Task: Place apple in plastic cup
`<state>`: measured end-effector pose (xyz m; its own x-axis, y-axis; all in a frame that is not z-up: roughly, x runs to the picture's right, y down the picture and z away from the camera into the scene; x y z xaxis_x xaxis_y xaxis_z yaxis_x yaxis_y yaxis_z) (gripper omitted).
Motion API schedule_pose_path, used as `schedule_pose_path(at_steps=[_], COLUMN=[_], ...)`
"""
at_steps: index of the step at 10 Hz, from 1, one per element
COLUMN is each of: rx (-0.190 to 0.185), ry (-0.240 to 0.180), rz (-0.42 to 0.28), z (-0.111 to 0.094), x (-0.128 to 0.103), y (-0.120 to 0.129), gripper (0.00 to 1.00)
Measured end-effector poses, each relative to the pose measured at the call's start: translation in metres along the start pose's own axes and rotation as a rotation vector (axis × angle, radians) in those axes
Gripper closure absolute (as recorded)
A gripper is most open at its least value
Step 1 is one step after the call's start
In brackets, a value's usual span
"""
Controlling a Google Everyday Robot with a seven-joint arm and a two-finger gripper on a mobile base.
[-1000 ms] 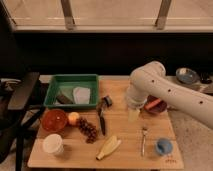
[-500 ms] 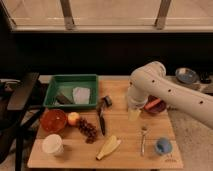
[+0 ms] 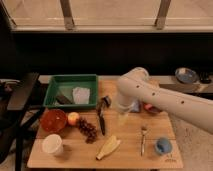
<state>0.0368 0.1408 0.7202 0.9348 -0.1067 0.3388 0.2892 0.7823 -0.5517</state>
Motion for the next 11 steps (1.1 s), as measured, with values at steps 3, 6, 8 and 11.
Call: schedule_pose_path(at_steps=[3,6,8,11], rx=[-0.029,-0.051,-0.051,-0.02], ry=[-0.072,-0.122,-0.123,-0.164], rz=[-0.051,-0.077,-0.079,-0.046], z=[0.033,0.043,0.043,0.049], x=[-0.066,-0.094,-0.095,-0.105], y=[-0.016,-0.022,-0.023,-0.037], gripper=[0.35,0.35,0.35,0.35])
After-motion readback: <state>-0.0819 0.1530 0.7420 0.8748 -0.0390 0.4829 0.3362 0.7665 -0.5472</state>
